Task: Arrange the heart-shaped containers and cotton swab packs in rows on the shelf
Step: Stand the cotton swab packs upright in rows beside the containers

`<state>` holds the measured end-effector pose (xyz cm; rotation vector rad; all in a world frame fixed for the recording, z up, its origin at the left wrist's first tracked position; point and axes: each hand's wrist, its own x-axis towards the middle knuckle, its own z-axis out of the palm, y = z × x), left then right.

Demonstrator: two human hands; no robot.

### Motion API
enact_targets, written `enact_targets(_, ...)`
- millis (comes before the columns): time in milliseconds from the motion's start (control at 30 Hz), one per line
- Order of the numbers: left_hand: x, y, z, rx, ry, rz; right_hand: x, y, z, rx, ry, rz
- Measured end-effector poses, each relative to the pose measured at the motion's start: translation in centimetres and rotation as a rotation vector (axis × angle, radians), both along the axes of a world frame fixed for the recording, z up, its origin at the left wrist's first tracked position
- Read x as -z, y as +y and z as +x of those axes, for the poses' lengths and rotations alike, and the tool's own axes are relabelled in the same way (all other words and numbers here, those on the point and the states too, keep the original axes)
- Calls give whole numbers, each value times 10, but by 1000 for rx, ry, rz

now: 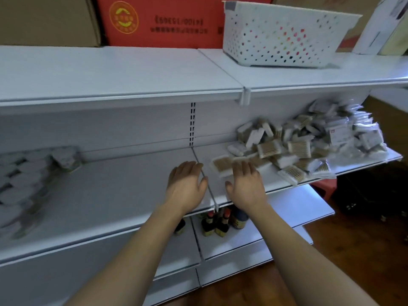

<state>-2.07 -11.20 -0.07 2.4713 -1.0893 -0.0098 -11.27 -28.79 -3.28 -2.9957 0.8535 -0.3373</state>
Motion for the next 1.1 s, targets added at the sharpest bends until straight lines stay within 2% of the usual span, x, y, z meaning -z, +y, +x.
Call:
enact_targets(233,9,-53,-10,-74,112,37,23,-55,18,-253,-10,44)
enact_targets(433,9,-68,-2,-180,346,22,37,-75,23,-463,-340,-149)
enact_targets(500,9,-73,1,-260,523,-124,31,-74,20,-476,-432,-151)
enact_targets(600,2,-86,2,-324,798,-461,20,-62,20,-524,-490,-81)
enact_targets(667,-3,-88,4,-399,792,-635,19,-53,20,-568,-509,-11)
enact_targets(767,-4,-77,14,-522,832,-682,28,-56,24,-501,-432,24)
enact_targets(900,2,-51,25,-552,927,-699,25,-57,41,-346,70,27)
enact_targets(933,2,-45,27,-532,933,-697,26,-55,48,-334,140,16)
enact_targets(1000,2,-35,27,-477,935,-700,27,-53,58,-350,163,-14)
enact_targets(1100,6,-25,31,-472,947,-720,31,-51,58,-407,53,-82)
